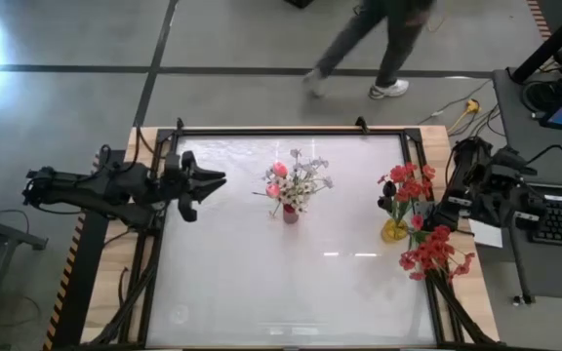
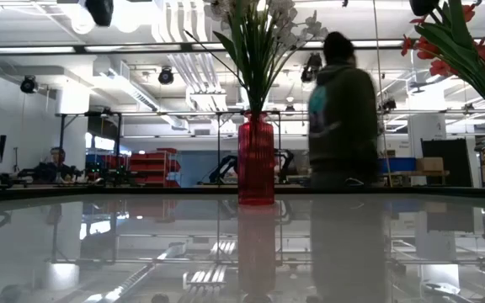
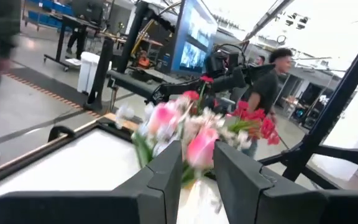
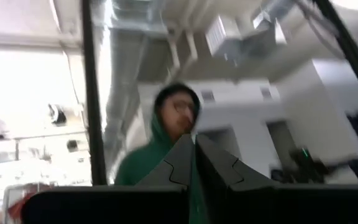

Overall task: Sort flowers into vase by color
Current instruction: Return to Home Position

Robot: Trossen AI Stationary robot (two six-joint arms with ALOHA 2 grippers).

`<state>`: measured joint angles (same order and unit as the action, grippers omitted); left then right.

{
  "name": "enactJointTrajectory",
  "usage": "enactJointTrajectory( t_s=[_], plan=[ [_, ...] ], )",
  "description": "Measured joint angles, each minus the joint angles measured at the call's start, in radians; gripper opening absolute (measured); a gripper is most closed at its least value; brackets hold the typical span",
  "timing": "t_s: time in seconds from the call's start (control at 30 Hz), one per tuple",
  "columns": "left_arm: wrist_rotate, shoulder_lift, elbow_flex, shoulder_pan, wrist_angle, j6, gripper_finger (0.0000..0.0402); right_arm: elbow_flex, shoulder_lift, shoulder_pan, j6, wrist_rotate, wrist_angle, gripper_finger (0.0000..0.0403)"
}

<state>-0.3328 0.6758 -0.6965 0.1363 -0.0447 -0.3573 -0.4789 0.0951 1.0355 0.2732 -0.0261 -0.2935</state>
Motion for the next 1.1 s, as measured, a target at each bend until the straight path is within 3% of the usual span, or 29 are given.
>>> enactJointTrajectory(
  t_s=[0.2, 0.43, 0.63, 0.8, 0.93, 1.1],
  plan=[
    [-0.049, -0.154, 0.157, -0.001, -0.033, -0.004, 0.0081, 0.151, -0.093, 0.000, -0.033, 0.000, -0.215, 0.0013],
    [-0.101, -0.307, 0.306, -0.001, -0.032, -0.003, 0.0081, 0.287, -0.092, 0.000, -0.046, -0.049, -0.470, 0.0013],
    [-0.107, -0.392, 0.397, -0.001, -0.032, -0.004, 0.0081, 0.466, -0.094, 0.000, -0.013, -0.015, -0.823, 0.0013],
    [-0.107, -0.431, 0.421, -0.001, -0.033, -0.011, 0.0079, 0.468, -0.093, 0.000, -0.060, 0.003, -0.913, 0.0013],
    [-0.107, -0.451, 0.425, -0.001, -0.012, -0.008, 0.0079, 0.468, -0.092, 0.000, -0.084, -0.067, -0.870, 0.0013],
    [-0.185, -0.454, 0.426, 0.000, 0.034, 0.145, 0.0079, 0.468, -0.088, 0.000, -0.126, -0.034, -0.802, 0.0013]
  ],
)
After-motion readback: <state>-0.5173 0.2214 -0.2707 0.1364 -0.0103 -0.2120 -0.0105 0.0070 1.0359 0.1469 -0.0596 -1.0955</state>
